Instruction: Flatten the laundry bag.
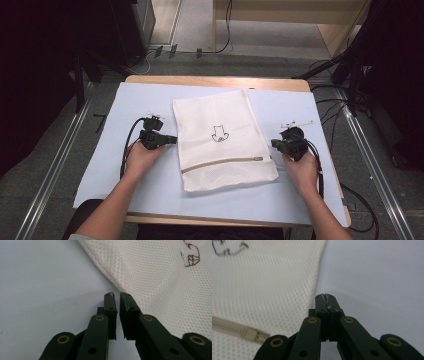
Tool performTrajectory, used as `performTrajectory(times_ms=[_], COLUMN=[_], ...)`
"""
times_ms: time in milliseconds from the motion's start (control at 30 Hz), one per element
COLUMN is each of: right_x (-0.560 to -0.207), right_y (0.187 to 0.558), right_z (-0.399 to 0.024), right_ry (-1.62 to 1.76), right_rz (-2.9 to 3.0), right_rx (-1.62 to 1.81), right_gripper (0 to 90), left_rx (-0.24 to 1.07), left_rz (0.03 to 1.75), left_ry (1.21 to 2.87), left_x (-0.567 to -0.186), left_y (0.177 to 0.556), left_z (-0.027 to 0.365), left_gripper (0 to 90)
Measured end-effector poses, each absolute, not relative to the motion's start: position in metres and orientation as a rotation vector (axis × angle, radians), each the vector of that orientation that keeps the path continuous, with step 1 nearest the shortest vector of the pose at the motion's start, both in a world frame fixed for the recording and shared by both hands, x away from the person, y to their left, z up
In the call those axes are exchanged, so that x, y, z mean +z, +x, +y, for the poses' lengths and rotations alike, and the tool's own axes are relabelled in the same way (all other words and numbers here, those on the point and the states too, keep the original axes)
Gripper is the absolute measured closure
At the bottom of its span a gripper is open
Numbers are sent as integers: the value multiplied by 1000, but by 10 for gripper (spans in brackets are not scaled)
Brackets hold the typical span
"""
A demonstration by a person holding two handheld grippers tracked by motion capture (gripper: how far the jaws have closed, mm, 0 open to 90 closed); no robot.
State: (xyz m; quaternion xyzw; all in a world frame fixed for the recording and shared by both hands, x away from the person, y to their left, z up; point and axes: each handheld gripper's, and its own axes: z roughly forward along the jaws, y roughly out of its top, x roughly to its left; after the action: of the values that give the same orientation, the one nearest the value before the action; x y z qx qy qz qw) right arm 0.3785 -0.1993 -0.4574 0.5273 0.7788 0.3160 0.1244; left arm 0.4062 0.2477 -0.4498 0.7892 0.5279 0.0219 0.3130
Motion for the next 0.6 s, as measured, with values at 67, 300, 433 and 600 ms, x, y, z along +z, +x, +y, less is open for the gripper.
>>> performTrajectory(times_ms=[67, 300, 433, 600], right_x=[-463, -467, -465, -465], right_y=[376, 371, 363, 349], right_z=[-198, -187, -179, -167], right_ry=[1540, 1509, 1490, 1454], right_rz=[2297, 2329, 2362, 2406], right_rx=[905, 916, 914, 924], right_gripper=[900, 900, 900, 900], left_rx=[60, 74, 91, 115], left_rz=[1390, 1385, 1395, 1411], left_ry=[2075, 2061, 2057, 2020], left_x=[-450, -451, -449, -444], left_y=[407, 413, 418, 426], left_z=[248, 245, 250, 260], left_gripper=[848, 834, 830, 816])
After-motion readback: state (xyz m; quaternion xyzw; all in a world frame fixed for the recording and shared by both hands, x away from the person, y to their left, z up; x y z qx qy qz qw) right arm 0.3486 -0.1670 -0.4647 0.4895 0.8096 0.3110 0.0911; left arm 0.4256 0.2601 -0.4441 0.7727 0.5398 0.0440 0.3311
